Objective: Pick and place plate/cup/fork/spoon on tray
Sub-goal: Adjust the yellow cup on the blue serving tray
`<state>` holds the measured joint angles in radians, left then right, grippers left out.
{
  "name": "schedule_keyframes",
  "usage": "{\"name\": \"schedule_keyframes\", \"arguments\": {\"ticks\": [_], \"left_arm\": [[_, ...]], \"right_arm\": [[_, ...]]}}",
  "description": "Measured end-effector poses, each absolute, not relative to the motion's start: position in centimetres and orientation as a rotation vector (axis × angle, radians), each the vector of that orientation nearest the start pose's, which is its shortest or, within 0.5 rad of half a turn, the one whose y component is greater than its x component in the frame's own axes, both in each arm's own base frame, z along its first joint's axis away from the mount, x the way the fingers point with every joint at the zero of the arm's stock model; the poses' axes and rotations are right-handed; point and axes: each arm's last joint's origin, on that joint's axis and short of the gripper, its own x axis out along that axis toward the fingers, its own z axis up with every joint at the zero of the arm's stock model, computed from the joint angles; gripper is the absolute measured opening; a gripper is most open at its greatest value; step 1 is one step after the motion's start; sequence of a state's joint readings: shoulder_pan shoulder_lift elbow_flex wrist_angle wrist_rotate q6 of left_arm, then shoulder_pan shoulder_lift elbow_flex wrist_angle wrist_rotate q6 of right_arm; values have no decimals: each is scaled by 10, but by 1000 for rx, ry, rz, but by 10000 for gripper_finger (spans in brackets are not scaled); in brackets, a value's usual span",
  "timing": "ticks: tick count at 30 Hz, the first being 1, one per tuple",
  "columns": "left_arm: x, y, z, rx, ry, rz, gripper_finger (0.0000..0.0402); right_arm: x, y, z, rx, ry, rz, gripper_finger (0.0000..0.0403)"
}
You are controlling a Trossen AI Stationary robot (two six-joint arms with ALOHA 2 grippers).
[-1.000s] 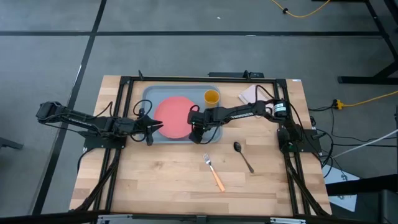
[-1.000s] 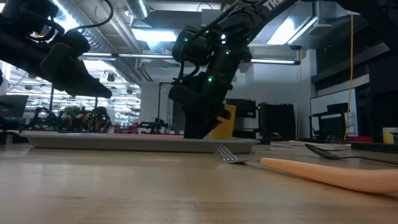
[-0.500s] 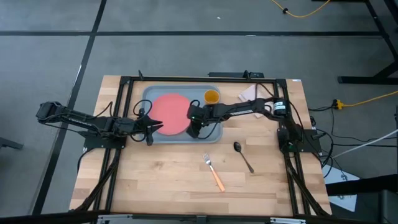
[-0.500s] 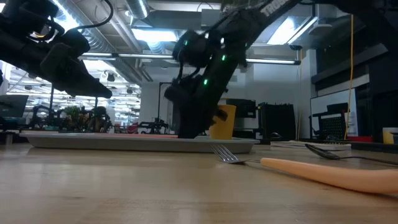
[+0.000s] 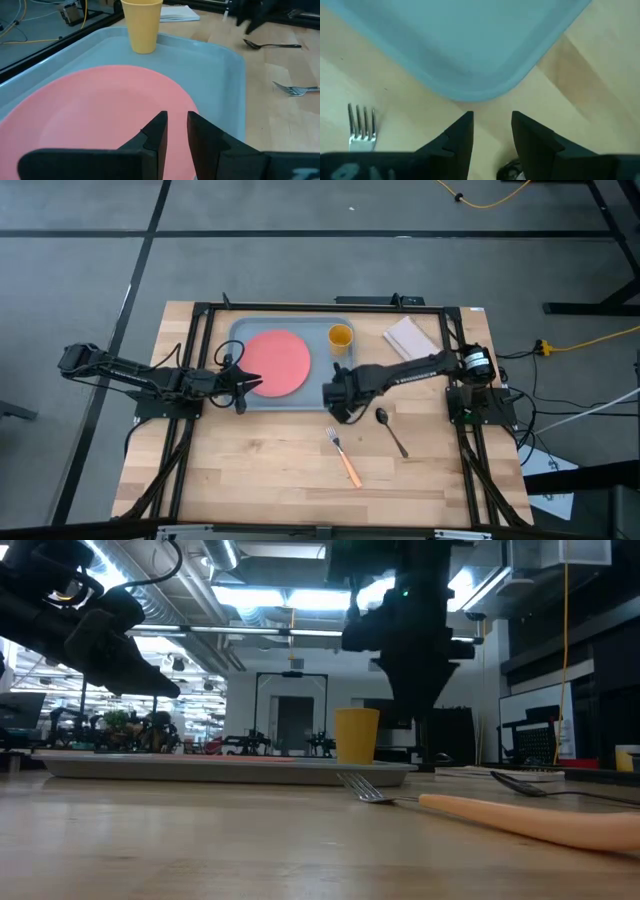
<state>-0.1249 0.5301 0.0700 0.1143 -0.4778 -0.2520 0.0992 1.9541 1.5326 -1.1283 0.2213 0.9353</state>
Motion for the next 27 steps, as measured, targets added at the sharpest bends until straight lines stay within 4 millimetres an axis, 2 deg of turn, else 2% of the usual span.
{"name": "schedule_keyframes", "arguments": {"ticks": [2,4,6,11,13,19,27], "left_arm": [[127,-3,150,-144,285,388,66],[127,-3,150,-144,285,388,66],[127,-3,150,-144,286,388,66],[127,-3,150,-144,285,388,66],[127,-3,150,-143,286,388,66],[127,-3,150,-143,286,388,66],[127,-3,150,-144,286,388,66]], "right_arm": [[368,32,207,468,1316,-800,139],[370,19,208,436,1286,-831,139],[372,-1,207,414,1262,-862,139],[376,-56,200,461,1231,-813,139],[376,-72,201,493,1218,-808,139],[370,-89,200,483,1238,-834,139],[375,-115,203,423,1131,-822,139]]}}
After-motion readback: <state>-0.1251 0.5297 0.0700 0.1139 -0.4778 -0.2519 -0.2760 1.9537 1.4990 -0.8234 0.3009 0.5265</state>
